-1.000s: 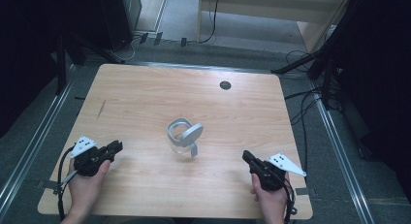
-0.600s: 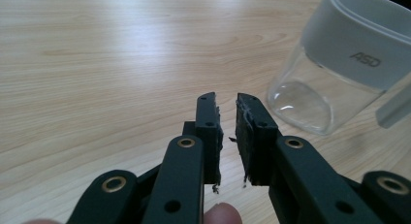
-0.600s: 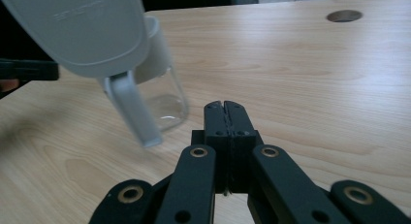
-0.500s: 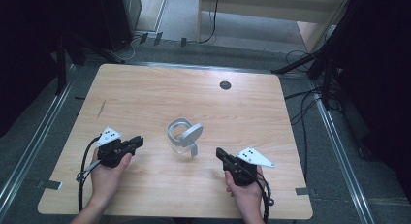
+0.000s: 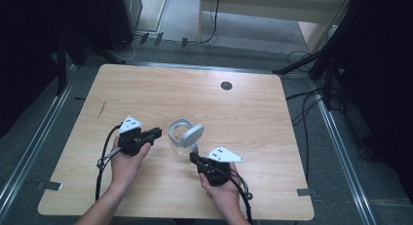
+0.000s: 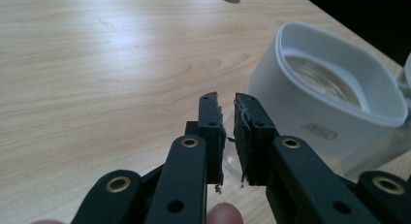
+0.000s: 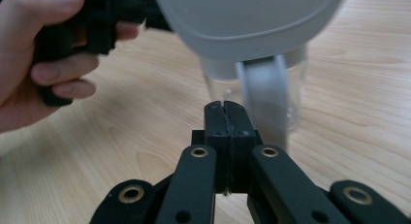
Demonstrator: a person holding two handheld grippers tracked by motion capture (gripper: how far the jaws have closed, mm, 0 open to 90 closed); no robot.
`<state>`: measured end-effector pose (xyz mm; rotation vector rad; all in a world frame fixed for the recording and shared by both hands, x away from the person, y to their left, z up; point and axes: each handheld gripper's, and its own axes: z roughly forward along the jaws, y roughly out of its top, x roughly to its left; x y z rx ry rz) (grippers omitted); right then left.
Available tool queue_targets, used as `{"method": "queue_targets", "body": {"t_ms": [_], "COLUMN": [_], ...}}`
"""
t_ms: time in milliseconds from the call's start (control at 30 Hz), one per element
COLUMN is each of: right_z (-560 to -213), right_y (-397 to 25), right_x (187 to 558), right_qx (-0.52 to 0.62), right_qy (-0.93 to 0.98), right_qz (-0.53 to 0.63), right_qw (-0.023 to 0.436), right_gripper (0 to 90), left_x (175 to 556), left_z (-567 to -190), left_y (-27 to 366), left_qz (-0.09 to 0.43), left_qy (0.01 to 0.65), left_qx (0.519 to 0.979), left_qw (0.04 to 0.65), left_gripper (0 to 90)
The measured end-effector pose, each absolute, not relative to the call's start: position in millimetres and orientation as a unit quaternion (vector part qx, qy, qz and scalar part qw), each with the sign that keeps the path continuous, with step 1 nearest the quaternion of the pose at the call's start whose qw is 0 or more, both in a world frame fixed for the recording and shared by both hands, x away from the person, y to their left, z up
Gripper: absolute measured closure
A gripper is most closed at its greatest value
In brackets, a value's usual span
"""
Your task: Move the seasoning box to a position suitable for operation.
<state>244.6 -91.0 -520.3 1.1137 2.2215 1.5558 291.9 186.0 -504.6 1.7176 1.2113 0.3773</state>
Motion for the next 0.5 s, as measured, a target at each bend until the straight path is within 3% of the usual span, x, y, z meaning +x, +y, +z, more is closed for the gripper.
{"method": "queue_targets", "body": {"t_ms": [500], "right_z": [-522.2], "right_y": [-102.5], "right_x": [262.6], "right_qx": [0.400], "right_qy": [0.746], "right_qz": [0.521], "right_qw": [0.110], "right_gripper": [90.0], "left_x": [299.6], "left_z": [-501.5], "left_y": [174.1], "left_qz": [0.141], "left_qy": [0.483], "left_qx": [0.712], "left_qw": [0.490], "left_gripper": [80.0]}}
